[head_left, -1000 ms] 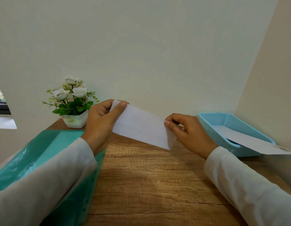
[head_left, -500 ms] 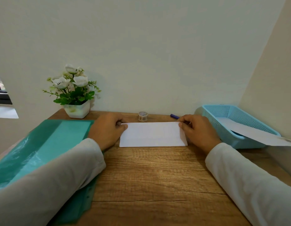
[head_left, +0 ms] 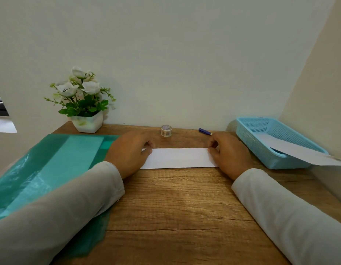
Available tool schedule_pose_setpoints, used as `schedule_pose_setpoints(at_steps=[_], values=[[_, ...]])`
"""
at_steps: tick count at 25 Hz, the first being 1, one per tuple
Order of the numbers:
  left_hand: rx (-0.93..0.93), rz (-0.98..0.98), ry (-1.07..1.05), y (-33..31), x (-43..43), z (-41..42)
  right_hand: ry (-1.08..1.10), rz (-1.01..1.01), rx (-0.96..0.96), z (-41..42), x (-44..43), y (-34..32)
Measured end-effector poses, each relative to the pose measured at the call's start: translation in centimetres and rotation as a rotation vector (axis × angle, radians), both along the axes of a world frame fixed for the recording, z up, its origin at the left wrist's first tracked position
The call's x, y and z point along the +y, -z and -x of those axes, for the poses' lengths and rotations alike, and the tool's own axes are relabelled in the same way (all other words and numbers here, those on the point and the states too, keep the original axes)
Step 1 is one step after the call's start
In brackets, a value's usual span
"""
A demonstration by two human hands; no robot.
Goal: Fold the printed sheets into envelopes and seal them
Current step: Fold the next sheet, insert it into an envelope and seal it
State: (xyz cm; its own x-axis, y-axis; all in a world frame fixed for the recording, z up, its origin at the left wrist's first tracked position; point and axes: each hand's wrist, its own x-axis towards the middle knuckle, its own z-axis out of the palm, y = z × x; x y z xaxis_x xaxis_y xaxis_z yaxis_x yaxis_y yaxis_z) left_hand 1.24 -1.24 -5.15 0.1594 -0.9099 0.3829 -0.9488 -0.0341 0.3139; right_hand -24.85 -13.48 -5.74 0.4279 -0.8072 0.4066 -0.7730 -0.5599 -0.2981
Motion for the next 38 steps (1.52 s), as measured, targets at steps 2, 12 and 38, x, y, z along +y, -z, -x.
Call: schedule_pose_setpoints(at_steps=[2,12,38], values=[[-0.055,-0.123,0.045,0.0,0.0,0.9,-0.025,0.046,0.092,-0.5,1.0,-0.2],[-0.225,-0.530,0.175,0.9,-0.3,2.8,-0.252,-0.235,0.487,-3.5,3.6,0.6],[-0.049,-0.453,0.019,-3.7,22.8,-9.0,-0.788,-0.308,0.049,-12.2,20.7,-3.0]])
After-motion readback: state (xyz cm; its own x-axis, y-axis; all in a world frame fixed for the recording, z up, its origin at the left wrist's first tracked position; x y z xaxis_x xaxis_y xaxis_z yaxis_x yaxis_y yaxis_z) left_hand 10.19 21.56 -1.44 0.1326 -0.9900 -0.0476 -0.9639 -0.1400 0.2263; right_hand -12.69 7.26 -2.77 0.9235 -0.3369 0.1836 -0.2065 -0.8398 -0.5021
